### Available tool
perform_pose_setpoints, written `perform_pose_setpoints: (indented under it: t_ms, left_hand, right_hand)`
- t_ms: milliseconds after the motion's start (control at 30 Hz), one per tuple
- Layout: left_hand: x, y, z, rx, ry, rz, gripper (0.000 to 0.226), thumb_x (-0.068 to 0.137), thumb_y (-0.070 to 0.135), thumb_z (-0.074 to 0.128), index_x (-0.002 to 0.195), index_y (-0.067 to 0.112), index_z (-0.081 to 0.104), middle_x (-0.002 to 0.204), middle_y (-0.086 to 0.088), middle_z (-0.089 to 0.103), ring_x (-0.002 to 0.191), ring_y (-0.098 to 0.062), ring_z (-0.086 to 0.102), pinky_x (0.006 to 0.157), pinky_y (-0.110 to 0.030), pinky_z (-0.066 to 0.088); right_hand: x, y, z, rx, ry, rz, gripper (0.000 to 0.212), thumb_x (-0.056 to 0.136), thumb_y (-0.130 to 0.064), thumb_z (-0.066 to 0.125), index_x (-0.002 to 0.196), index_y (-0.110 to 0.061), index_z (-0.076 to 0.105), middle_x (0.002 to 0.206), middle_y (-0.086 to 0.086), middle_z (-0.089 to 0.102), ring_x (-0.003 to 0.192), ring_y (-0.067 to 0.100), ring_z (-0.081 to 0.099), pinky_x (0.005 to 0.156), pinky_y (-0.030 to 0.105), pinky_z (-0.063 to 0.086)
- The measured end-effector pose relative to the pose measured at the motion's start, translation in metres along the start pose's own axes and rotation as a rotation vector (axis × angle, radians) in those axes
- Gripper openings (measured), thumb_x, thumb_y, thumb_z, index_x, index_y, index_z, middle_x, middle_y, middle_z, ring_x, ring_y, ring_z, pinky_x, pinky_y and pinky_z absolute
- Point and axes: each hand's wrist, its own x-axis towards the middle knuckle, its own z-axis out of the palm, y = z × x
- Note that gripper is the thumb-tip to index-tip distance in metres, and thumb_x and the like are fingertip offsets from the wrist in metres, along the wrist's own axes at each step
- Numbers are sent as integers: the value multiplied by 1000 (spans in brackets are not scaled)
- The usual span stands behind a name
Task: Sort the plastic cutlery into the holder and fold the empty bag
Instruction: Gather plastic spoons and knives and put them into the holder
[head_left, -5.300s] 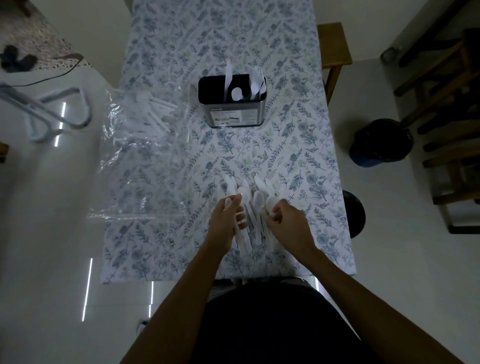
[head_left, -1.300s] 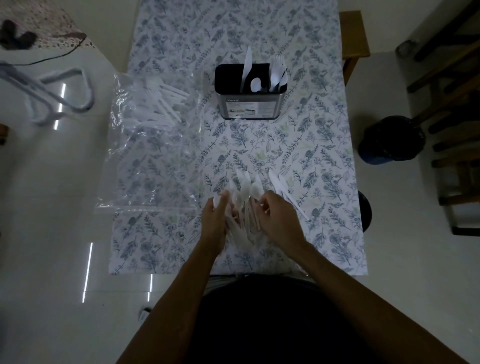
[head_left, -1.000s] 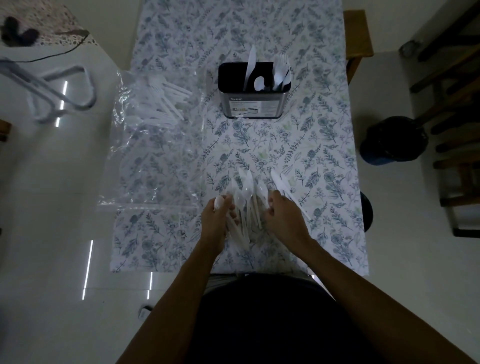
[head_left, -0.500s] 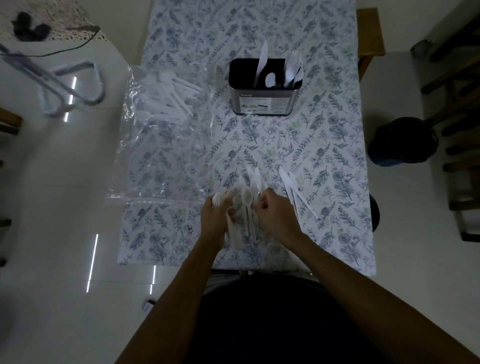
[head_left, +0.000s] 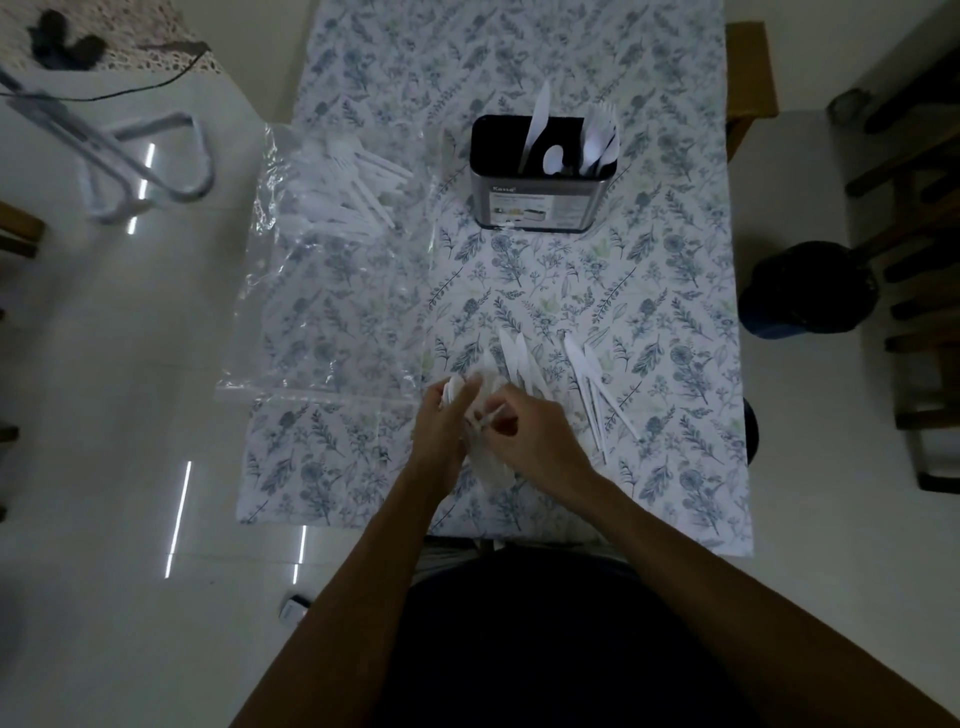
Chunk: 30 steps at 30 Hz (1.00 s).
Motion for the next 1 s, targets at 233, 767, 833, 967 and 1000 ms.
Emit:
perform_pose_setpoints:
  t_ms: [233,767,833,967,1000]
  left_hand:
    - [-1,-7,-15,162,259,20,35,86,27,76,111,4,66,88,-12,68,75,-27,63,66,-41,57]
    - [-13,9,24,159,-8,70,39,91,30,79,107,-1,61,81,-23,61,66,-30,63,62,-40,56]
    - [-15,16,36,182,9,112,37,96,27,73,110,-4,59,77,-18,61,64,-27,62,60,-36,53]
    - [-13,39,58,224,18,211,33,98,27,69,112,-2,63,89,-15,71,77,-22,72,65,-35,56]
    - [-13,45,65,203,-9,204,30,98,27,70,112,2,63,92,-14,73,81,-23,73,67,-37,57]
  right_hand:
    - [5,22,7,-176,98,77,11,97,-21,61,89,-13,60,74,-1,65,67,15,64,63,39,58]
    - [-14,-17,-7,-86,44,-28,11,92,-26,70,98,-18,67,82,-7,72,71,0,66,64,13,52]
    - [-15,-15,-16,-7,98,-22,12,90,-27,75,94,-17,69,82,-7,74,74,-1,69,68,16,56]
    - [-13,-14,-47,142,154,46,32,77,-37,88,96,-19,70,85,-12,74,76,-4,70,68,13,56]
    - [-12,-17,-53,129,125,35,36,74,-38,89,100,-20,71,86,-13,73,77,-5,70,69,11,55]
